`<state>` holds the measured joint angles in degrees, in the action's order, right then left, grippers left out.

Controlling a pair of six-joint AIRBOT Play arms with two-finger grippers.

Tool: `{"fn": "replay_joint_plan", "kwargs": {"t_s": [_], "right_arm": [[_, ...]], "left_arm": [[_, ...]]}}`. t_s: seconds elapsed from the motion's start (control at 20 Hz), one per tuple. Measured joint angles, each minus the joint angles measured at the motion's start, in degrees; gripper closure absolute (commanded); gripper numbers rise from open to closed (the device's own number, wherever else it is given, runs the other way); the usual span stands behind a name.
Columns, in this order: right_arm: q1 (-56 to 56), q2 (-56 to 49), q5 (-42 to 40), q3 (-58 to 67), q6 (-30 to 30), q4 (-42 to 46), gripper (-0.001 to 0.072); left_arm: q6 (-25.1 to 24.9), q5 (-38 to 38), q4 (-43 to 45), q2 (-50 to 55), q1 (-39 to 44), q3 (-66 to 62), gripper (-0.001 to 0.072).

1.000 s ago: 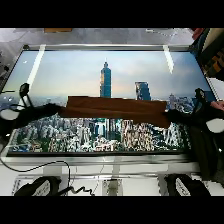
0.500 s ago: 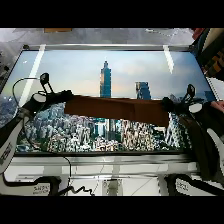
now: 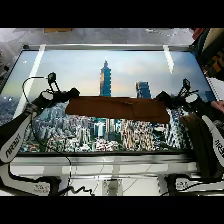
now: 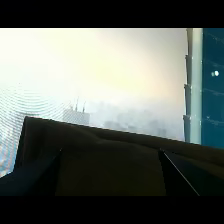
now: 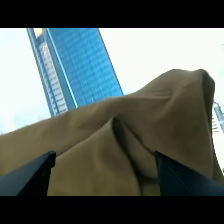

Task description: Fold the clothes and pants, and hang the long-sleeved shirts on hangers.

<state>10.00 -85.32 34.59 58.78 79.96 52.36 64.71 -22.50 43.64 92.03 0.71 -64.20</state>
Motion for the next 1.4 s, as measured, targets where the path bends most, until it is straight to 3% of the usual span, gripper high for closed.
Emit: {"fn": "replay_joint_plan", "kwargs": {"t_s": [0.2,0.3,0.45,0.6,0.75,0.85,1.0,1.05,1.1,1.15,1.2,1.25,1.4], "right_arm": [[0.00,-0.33,7.04,2.93,-0.94,2.38,0.0024],[0.00,-0.35,9.57,4.07,-1.77,2.89,0.0025],[0.00,-0.35,12.66,5.38,-2.56,3.17,0.0024],[0.00,-0.35,14.51,5.97,-2.84,3.13,0.0025],[0.00,-0.35,15.28,6.21,-3.04,2.69,0.0025],[-0.02,-0.35,16.02,6.25,-3.06,2.19,0.0025],[-0.85,-0.35,16.74,6.29,-3.48,1.79,0.0031],[-1.57,-0.35,16.81,6.32,-3.80,1.77,0.0103],[-2.69,-0.35,16.87,6.29,-4.33,1.73,0.0218],[-3.98,-0.37,16.70,6.29,-4.70,1.60,0.0354],[-5.57,-0.42,16.09,6.29,-5.07,1.60,0.0550],[-7.43,-0.42,14.71,6.32,-5.42,1.55,0.0700],[-13.44,-0.42,9.31,6.29,-5.75,1.49,0.0702]], "left_arm": [[2.12,-8.22,2.60,-1.16,-5.01,-0.13,0.0023],[4.24,-13.07,3.15,-1.16,-8.74,-0.15,0.0249],[5.44,-18.82,3.34,-0.42,-13.62,-0.28,0.0215],[3.48,-24.72,2.99,2.01,-15.63,-1.09,-0.0001],[0.72,-29.18,-1.27,6.10,-15.28,-3.10,0.0007],[-1.60,-31.23,-3.67,8.52,-14.27,-4.20,0.0169],[-6.54,-32.76,-5.38,10.62,-11.82,-5.16,0.0280],[-7.61,-32.98,-5.62,10.97,-10.84,-5.31,0.0457],[-8.33,-33.11,-5.46,11.28,-9.92,-5.40,0.0703],[-9.07,-33.35,-5.38,11.45,-9.29,-5.60,0.0699],[-9.55,-34.12,-5.01,11.45,-8.83,-6.03,0.0700],[-9.97,-34.73,-4.85,11.34,-8.61,-6.75,0.0700],[-10.93,-38.99,-5.40,9.44,-9.68,-10.10,0.0701]]}}
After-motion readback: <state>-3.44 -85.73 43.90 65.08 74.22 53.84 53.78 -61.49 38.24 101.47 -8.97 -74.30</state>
